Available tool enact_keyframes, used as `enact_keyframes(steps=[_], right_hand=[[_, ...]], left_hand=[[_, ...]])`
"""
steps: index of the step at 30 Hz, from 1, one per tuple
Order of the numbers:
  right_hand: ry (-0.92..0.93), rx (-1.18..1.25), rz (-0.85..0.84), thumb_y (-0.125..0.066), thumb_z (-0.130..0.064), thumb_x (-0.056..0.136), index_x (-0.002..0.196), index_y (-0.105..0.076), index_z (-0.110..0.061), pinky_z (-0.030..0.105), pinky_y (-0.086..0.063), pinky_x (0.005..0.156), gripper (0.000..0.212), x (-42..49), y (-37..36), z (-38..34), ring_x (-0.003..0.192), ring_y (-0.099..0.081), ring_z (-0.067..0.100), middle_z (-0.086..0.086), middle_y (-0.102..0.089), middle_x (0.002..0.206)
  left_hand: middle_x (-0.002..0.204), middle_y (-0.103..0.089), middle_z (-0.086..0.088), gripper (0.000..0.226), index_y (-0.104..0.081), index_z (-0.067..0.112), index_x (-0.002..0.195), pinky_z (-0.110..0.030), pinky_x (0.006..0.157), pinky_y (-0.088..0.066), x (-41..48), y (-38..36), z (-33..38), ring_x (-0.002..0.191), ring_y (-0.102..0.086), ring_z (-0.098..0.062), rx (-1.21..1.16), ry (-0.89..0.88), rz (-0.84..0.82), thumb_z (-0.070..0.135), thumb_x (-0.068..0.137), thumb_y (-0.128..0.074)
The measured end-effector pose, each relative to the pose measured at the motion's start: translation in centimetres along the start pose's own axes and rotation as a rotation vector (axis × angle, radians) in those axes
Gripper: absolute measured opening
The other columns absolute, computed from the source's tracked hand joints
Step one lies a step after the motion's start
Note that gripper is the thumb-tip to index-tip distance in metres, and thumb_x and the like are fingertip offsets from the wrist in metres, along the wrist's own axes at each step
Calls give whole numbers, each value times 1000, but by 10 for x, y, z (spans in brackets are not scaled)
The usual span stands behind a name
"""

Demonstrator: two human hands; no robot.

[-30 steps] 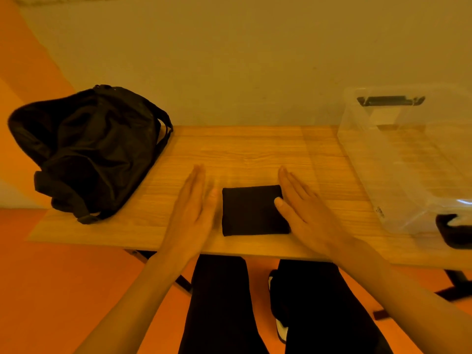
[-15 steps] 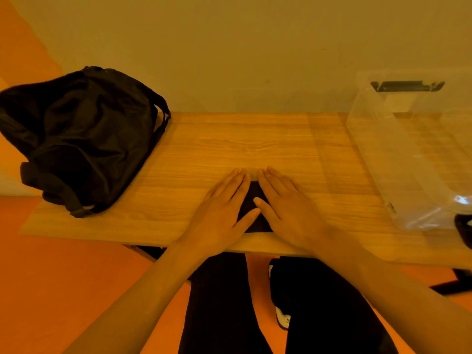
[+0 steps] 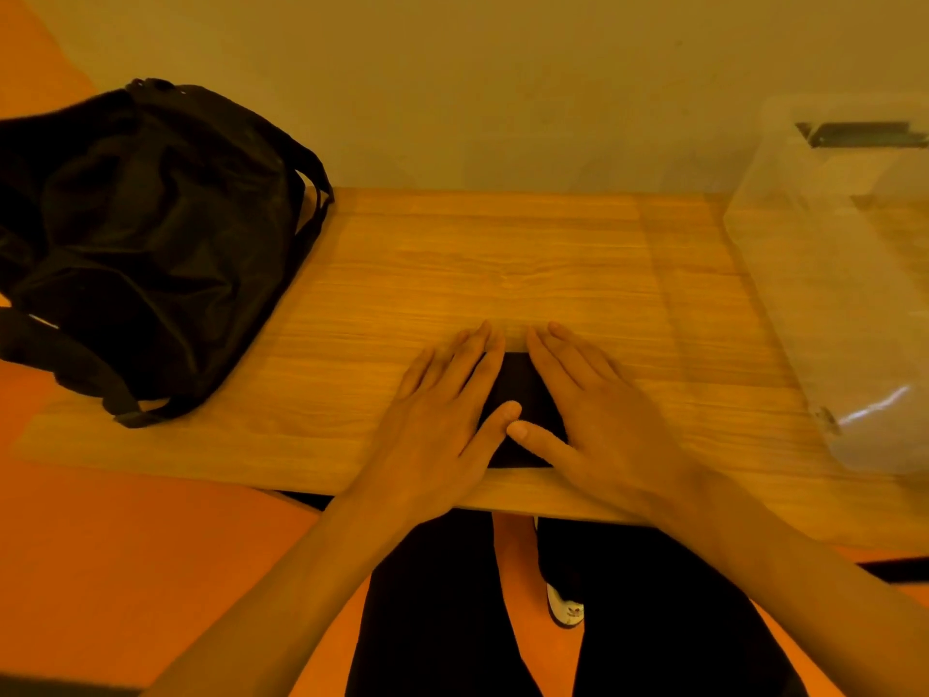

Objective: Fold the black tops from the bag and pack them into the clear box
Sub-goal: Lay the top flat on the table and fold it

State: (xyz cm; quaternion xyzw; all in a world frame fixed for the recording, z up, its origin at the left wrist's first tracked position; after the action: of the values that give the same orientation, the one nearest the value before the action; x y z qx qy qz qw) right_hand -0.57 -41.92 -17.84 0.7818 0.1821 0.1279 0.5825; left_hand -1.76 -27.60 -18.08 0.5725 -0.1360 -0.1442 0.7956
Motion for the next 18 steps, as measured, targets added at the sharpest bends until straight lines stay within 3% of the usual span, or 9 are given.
enact_keyframes(steps=[6, 12, 14, 18], right_hand=[[20, -41, -23, -13, -96, 76, 162, 2, -26, 30, 7, 119, 111, 0, -2, 3, 153, 10, 9, -6, 0, 169], [27, -59, -57, -6, -89, 78, 157, 16, -34, 28, 7, 120, 99, -11, 10, 13, 146, 17, 0, -19, 19, 159], [15, -63, -79, -6, -91, 75, 157, 18, -35, 28, 6, 120, 102, -14, 12, 18, 147, 15, 1, -18, 17, 162], [-47, 39, -77, -3, -97, 70, 156, 19, -34, 30, 5, 124, 109, -21, 20, 31, 149, 21, 2, -12, 17, 165]], left_hand=[[171, 4, 7, 82, -1, 29, 163, -36, 127, 0, 3, -2, -4, 157, 5, -10, 65, -2, 12, 75, 96, -7], [171, 1, 7, 88, 5, 36, 161, -40, 128, -3, -6, 4, -15, 157, 4, -15, 105, 73, 5, 84, 87, 1], [170, 0, 6, 95, 5, 33, 161, -38, 128, 0, -11, 7, -21, 157, 7, -14, 98, 119, -6, 87, 83, 5], [170, 7, 9, 108, 2, 27, 163, -35, 128, -2, -18, 23, -28, 154, 13, -5, -162, 199, 67, 93, 78, 3]])
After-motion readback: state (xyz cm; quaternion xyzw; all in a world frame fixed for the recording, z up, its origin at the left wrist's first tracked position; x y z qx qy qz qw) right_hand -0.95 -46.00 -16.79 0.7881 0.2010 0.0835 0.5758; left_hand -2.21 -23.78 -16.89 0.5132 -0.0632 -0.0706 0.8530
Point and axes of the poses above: each hand's wrist, its own x-axis towards the middle knuckle, its own y-axis out of the back of the hand, z = x × y, the point moved 7 cm from there along x, towards the middle knuckle
